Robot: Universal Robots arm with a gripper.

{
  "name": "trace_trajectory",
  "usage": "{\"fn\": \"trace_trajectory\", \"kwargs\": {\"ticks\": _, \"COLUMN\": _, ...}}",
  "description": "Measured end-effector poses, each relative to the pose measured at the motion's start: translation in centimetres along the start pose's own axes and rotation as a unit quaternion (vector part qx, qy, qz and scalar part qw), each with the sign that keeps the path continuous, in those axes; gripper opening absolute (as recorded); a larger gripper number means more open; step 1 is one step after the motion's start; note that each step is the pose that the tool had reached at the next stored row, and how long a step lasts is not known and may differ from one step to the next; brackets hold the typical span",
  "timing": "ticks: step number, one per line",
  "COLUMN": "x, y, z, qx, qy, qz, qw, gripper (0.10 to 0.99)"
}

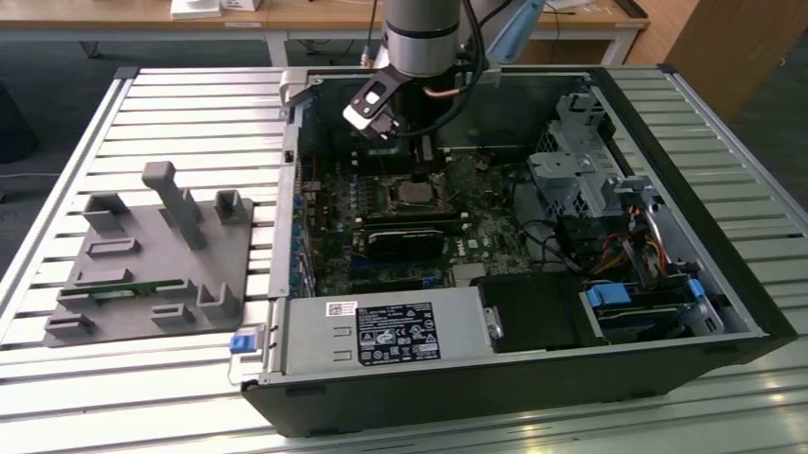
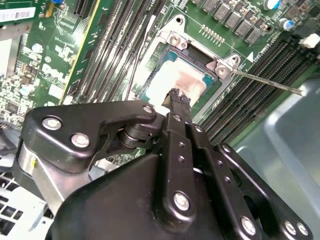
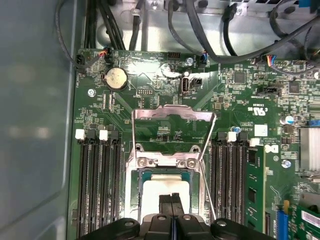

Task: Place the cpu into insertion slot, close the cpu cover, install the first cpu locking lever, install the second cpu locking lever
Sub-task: 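Close the cpu cover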

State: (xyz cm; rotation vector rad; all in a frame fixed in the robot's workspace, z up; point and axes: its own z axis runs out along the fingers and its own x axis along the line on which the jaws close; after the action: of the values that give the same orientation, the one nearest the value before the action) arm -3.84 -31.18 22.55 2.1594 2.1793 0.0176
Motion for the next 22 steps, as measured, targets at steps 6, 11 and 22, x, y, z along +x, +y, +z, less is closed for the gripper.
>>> {"fn": "trace_trajectory", "kwargs": {"ticks": 6, "x": -0.07, "y": 0.10, "z": -1.56, "qx": 0.0000, "qy": 0.0000, "qz": 0.000, "qw": 1.0000, "gripper": 0.122}}
{"fn": "trace_trajectory", "kwargs": {"ticks": 11, "x": -0.14, "y": 0.19, "z": -3.18, "qx": 0.0000, "qy": 0.0000, "qz": 0.000, "qw": 1.0000, "gripper": 0.122}}
{"fn": "trace_trajectory", "kwargs": {"ticks": 22, "x": -1.06, "y": 0.22, "z": -3.71, "qx": 0.0001, "qy": 0.0005, "qz": 0.000, "qw": 1.0000, "gripper": 0.122}}
